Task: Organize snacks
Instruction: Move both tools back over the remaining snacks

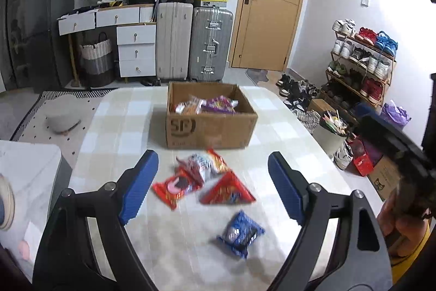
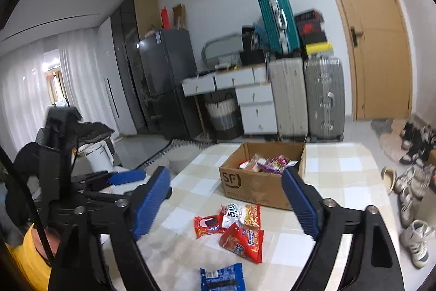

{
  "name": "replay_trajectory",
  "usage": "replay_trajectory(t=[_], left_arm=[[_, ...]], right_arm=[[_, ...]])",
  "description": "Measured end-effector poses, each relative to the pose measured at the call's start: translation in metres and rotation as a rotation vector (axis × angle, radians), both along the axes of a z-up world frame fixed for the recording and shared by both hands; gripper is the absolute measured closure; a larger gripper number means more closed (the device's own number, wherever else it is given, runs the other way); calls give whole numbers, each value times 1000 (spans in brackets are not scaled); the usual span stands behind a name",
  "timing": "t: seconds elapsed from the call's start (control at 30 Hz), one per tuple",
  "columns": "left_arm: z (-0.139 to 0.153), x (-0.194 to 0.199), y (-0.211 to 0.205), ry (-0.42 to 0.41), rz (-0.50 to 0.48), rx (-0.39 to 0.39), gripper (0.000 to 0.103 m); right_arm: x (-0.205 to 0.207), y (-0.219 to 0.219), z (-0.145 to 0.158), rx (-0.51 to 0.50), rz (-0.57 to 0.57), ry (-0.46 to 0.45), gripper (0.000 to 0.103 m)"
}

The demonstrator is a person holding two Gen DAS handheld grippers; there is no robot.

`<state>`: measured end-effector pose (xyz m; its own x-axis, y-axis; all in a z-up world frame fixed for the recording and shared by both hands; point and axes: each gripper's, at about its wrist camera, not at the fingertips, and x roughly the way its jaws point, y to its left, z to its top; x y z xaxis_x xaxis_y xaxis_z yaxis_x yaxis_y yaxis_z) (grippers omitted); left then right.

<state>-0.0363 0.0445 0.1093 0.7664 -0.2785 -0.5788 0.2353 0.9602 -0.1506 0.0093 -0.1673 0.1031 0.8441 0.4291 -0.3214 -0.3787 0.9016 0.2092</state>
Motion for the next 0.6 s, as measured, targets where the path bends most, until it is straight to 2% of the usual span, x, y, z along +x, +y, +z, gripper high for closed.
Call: replay_trajectory(t=[0.07,0.13,0.27,0.43,0.6], left_arm=[[-8,-23,6,6,-11,-2,22],[-16,-40,10,4,-5,9,20],[-33,-67,13,10,-9,25,16],[-57,-75,1,55,-56,59,16],[-72,-67,-17,75,-74,83,16]], right_arm=[[-22,-3,-1,11,-13,-36,3],[-41,-4,-3,1,-17,-63,2],[-57,-3,-15,-30,-22,-51,1],[-57,-1,-32,-52,-32,-17,1],[-55,-2,-47,-56,-28,3,1]])
